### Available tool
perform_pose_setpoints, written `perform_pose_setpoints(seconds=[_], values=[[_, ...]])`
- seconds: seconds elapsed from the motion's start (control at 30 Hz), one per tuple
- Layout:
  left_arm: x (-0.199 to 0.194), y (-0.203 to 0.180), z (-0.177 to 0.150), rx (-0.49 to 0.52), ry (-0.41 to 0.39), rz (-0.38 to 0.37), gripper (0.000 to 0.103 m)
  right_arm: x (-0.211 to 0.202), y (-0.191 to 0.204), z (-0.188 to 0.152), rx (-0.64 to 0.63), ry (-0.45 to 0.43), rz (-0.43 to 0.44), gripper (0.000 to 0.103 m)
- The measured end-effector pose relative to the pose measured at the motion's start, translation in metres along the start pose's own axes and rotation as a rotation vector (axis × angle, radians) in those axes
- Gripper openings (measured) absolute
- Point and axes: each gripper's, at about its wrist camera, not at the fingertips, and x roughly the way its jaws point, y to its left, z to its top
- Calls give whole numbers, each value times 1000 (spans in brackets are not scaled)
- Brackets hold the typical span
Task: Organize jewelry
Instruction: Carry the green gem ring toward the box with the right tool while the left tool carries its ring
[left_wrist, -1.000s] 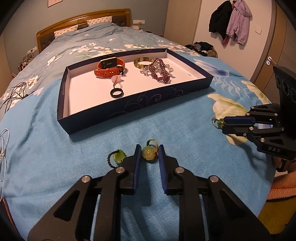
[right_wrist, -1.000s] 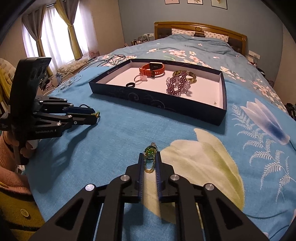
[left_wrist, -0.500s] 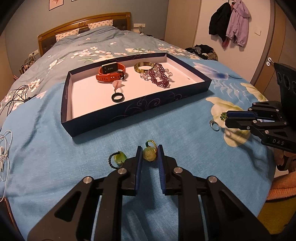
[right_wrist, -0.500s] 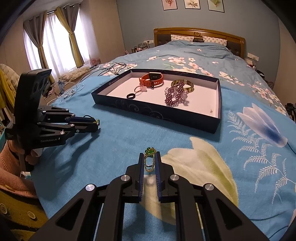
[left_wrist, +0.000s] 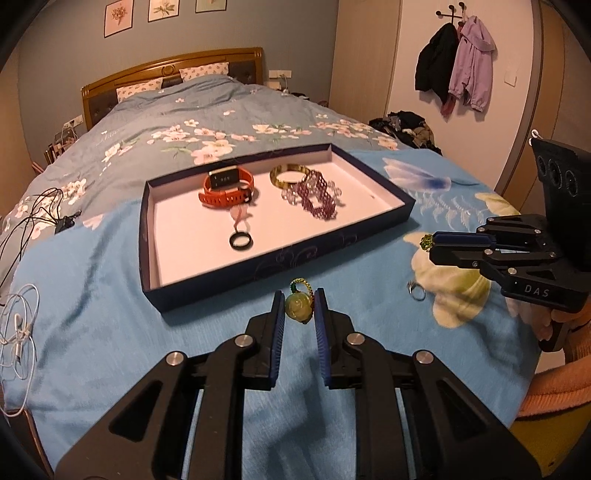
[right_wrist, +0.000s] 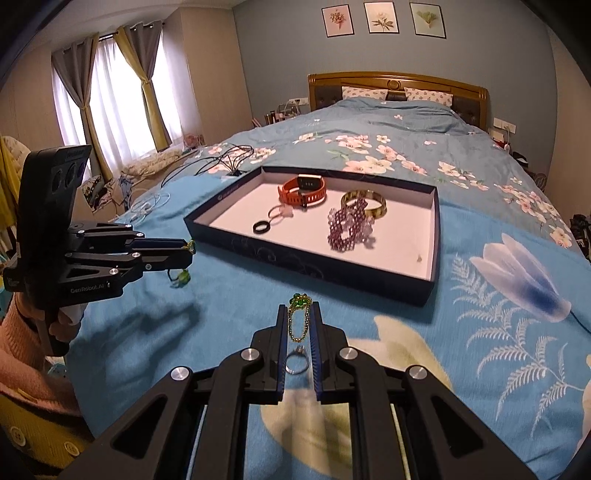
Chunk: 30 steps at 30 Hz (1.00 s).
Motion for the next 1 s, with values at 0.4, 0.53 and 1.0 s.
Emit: perform_pose_setpoints(seconds=[0.4,0.53,1.0], values=[[0,1,18,3,-45,7,16,5,-3,19,-20,-38,0,10],[2,2,22,2,-53,15,16,8,-5,25,-26,-46,-2,10],[14,13,39,-15,-65,24,16,21,-12,44,-41,-54,-7,10]])
